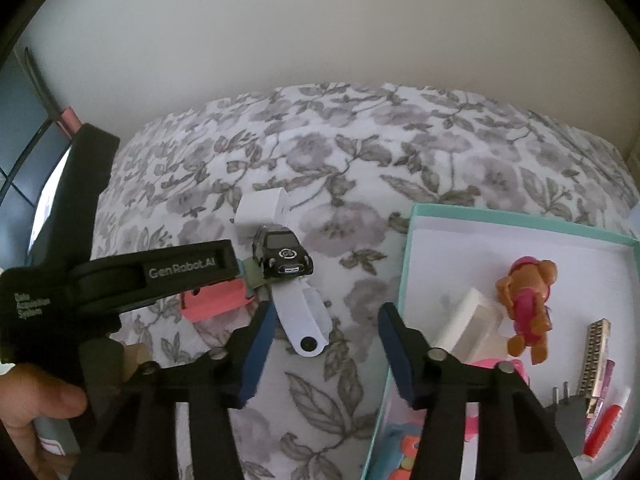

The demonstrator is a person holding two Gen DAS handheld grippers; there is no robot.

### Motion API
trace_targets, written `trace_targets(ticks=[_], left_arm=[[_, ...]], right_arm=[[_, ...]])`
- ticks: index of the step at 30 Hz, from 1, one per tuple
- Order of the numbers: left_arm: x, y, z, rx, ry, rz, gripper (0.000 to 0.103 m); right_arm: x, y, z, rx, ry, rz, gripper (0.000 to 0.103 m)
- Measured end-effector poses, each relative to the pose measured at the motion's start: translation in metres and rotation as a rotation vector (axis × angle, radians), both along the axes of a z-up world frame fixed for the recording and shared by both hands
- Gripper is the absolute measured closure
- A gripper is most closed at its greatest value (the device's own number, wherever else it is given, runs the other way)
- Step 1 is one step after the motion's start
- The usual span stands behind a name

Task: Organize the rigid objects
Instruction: 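Grasp the pink-and-teal case with the left tool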

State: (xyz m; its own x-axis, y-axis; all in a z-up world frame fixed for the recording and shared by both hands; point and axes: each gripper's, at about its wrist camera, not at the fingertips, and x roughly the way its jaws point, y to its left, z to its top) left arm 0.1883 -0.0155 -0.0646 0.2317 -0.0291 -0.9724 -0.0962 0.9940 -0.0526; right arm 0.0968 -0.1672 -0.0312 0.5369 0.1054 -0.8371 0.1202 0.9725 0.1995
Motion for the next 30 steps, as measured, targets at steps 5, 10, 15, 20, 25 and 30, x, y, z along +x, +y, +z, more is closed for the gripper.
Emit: trace_targets(ticks=[5,10,15,20,25,30], left_arm=[[0.002,-0.01,-0.007,0.008,0.016,-0.044,0.01],[0.005,-0.016,-0.014,0.0,0.021,-0.06,0.01],[0.008,-0.02,-0.016,0.0,0.018,-0.07,0.01],[0.01,-0.021,-0.017,-0.001,0.028,-0.081,0.011],[0.003,-0.025,-0.02,0.005,0.043,-0.103,0.011],[0.0,-0.026,-0.023,-0.012,0.034,-0.094,0.012]], right_arm=[[0.004,-0.002,-0.004,0.024,0.007,-0.001,0.054],[0.006,-0.003,-0.009,0.042,0.016,0.005,0.055],[0.009,-0.003,-0.01,0.063,0.013,0.013,0.055],[0.008,-0.002,-0.009,0.086,0.004,0.024,0.055],[0.008,0.001,-0.008,0.089,0.006,0.041,0.055],[0.008,0.003,-0.014,0.084,0.022,0.05,0.055]])
